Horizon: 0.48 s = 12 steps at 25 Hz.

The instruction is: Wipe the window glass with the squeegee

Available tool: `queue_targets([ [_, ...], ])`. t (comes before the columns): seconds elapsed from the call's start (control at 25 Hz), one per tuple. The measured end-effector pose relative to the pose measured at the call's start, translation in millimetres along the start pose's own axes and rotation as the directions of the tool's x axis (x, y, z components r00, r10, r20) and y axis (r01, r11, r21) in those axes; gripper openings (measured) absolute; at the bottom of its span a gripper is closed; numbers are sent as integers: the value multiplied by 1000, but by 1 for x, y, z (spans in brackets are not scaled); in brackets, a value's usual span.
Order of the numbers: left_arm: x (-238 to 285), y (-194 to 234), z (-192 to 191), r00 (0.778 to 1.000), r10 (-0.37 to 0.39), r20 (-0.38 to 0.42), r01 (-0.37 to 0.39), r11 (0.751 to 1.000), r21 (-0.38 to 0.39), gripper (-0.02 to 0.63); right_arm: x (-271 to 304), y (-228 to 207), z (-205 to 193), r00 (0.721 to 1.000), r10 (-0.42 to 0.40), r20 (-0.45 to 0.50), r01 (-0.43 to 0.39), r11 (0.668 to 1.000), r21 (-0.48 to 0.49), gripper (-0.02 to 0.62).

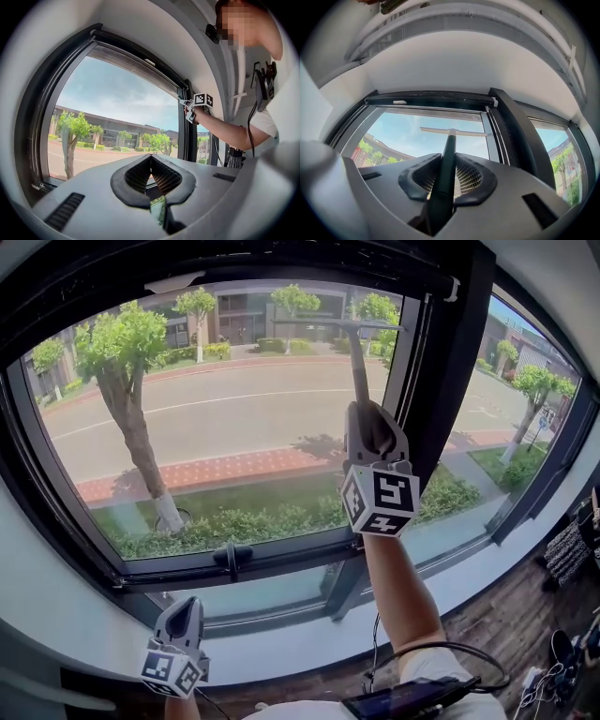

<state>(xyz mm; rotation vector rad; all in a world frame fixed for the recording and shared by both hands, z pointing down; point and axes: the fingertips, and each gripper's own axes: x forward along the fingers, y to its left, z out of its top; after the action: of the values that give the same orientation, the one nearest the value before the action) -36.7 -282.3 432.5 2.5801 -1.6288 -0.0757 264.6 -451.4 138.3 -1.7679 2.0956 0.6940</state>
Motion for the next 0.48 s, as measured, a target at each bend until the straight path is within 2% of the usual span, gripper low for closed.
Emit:
queue_targets([
  [0.48,-3,-4,-4,1000,-9,-8,9,1000,1,15,-33,7,-43,998,2,-68,-1,1000,7,98],
])
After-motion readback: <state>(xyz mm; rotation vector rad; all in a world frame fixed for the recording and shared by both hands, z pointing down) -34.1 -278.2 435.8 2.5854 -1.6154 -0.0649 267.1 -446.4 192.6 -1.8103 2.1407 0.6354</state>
